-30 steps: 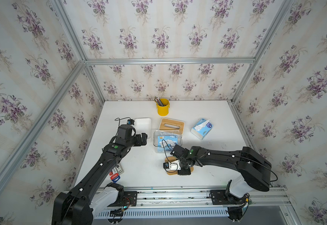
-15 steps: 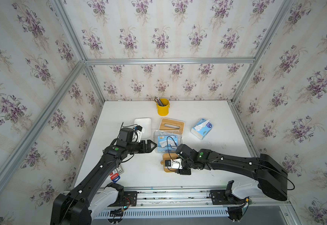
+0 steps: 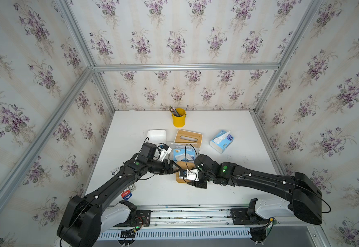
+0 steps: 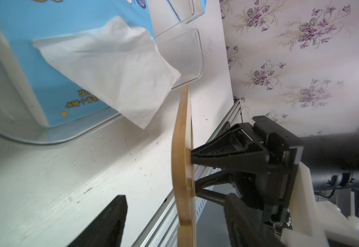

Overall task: Put the tissue paper into the tissue box
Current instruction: Pick up the box lid from the center of the board.

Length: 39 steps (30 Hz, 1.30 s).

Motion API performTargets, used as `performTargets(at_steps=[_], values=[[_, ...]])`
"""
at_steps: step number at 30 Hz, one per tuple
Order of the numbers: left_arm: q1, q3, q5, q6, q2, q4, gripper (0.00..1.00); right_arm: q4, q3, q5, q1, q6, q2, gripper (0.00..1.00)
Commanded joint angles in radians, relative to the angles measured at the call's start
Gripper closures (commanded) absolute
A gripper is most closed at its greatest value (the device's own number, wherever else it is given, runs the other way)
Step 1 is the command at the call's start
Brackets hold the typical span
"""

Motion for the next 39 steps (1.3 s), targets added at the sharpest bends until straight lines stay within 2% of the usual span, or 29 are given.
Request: performTargets(at_steps=[1,3,6,13,17,22,25,26,27,31,39], values=[[-0.021,-0.002,0.022,-0.062,0.032,0.122,0.42,0.008,0.013,0.005,0.0,0.011,-0.006,0.89],[-0.029,-0.011,0.03,-0.1,0.045,0.179,0.57,0.01,0.012,0.008,0.001,0.012,-0.007,0.89],[-0.037,-0.012,0.055,-0.133,0.066,0.23,0.71,0.01,0.012,0.023,0.0,0.013,-0.001,0.9],[-0.04,-0.004,0.061,-0.154,0.085,0.238,0.88,0.009,0.015,0.044,0.0,0.018,0.019,0.9],[-0.04,0.01,0.063,-0.163,0.08,0.237,0.99,0.0,0.018,0.064,0.0,0.031,0.015,0.82],[-0.04,0.028,0.069,-0.167,0.068,0.234,1.0,-0.02,0.013,0.098,0.0,0.071,-0.021,0.52],[-0.039,0.048,0.076,-0.166,0.072,0.229,1.0,-0.028,0.008,0.108,0.0,0.1,-0.065,0.1],[-0.037,0.057,0.084,-0.165,0.075,0.225,1.0,-0.034,0.009,0.106,0.0,0.106,-0.077,0.03],[-0.037,0.071,0.091,-0.162,0.079,0.223,1.0,-0.045,0.015,0.106,-0.002,0.116,-0.096,0.0],[-0.022,0.135,0.11,-0.144,0.091,0.186,1.0,-0.096,0.067,0.085,-0.028,0.165,-0.171,0.0],[0.031,0.288,0.178,-0.139,0.113,0.135,1.0,-0.155,0.202,-0.114,-0.196,0.325,-0.301,0.0]])
